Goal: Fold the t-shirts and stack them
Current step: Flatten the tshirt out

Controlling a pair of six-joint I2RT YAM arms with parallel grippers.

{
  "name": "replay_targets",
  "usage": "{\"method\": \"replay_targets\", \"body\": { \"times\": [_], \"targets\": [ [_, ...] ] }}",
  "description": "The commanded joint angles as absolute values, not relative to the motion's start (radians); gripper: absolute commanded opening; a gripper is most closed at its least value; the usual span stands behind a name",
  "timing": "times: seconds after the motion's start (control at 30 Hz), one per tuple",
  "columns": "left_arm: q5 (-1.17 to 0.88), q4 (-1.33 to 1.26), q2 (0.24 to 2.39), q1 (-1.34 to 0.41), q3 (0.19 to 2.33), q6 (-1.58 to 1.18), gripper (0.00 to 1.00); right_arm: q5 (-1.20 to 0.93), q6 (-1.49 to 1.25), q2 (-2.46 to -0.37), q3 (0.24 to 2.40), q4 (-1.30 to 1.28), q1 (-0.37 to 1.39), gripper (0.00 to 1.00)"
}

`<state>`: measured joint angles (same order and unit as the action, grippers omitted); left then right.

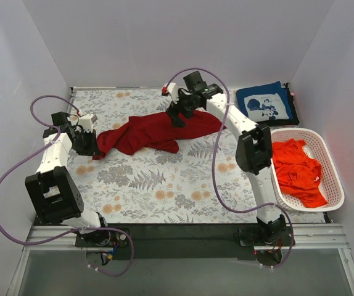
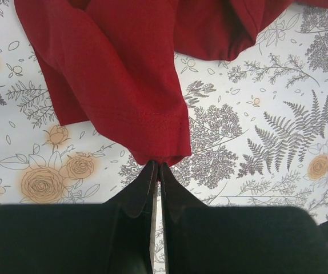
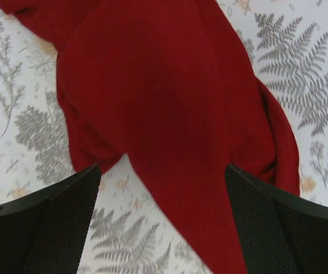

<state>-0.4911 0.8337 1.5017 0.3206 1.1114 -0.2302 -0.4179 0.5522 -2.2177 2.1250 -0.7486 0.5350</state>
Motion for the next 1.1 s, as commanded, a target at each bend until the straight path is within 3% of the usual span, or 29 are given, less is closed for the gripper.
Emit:
{"method": "replay_targets", "body": {
  "times": [0.0,0.17,0.27,0.37,0.4,0.5,0.8,0.83,0.87,0.9,0.93,1.07],
  "targets": [
    [-0.519,0.839,1.485,0.319,1.121,-0.294,0.0,-0.397,0.545,-2.334,2.29,-0.736,0.569,0.95],
    [-0.511,0.825,1.479,0.319,1.112,-0.347,0.0,-0.4,0.529,-2.41,2.232,-0.629,0.6,0.97],
    [-0.485,0.825,1.482,0.319,1.109,-0.353,0.0,-0.385,0.563,-2.399,2.11,-0.601,0.6,0.87],
    [-0.476,0.827,1.491,0.319,1.112,-0.344,0.0,-0.318,0.604,-2.387,1.995,-0.601,0.597,0.6],
    [-0.48,0.827,1.493,0.321,1.115,-0.341,0.0,-0.311,0.612,-2.376,1.965,-0.598,0.588,0.4],
    [-0.485,0.828,1.512,0.319,1.134,-0.342,0.0,-0.301,0.611,-2.327,1.859,-0.6,0.565,0.02],
    [-0.578,0.906,1.517,0.31,1.137,-0.235,0.0,-0.373,0.8,-1.814,1.318,-0.73,0.508,0.02],
    [-0.593,0.951,1.525,0.304,1.134,-0.212,0.0,-0.386,0.848,-1.8,1.304,-0.777,0.517,0.14],
    [-0.601,0.962,1.529,0.296,1.128,-0.201,0.0,-0.42,0.848,-1.789,1.304,-0.861,0.52,0.33],
    [-0.607,0.963,1.529,0.279,1.118,-0.19,0.0,-0.435,0.833,-1.773,1.319,-0.879,0.519,0.69],
    [-0.606,0.956,1.528,0.272,1.1,-0.19,0.0,-0.449,0.789,-1.766,1.372,-0.885,0.52,0.78],
    [-0.577,0.913,1.545,0.241,1.075,-0.224,0.0,-0.555,0.637,-1.839,1.682,-0.88,0.522,0.82]
  ]
}}
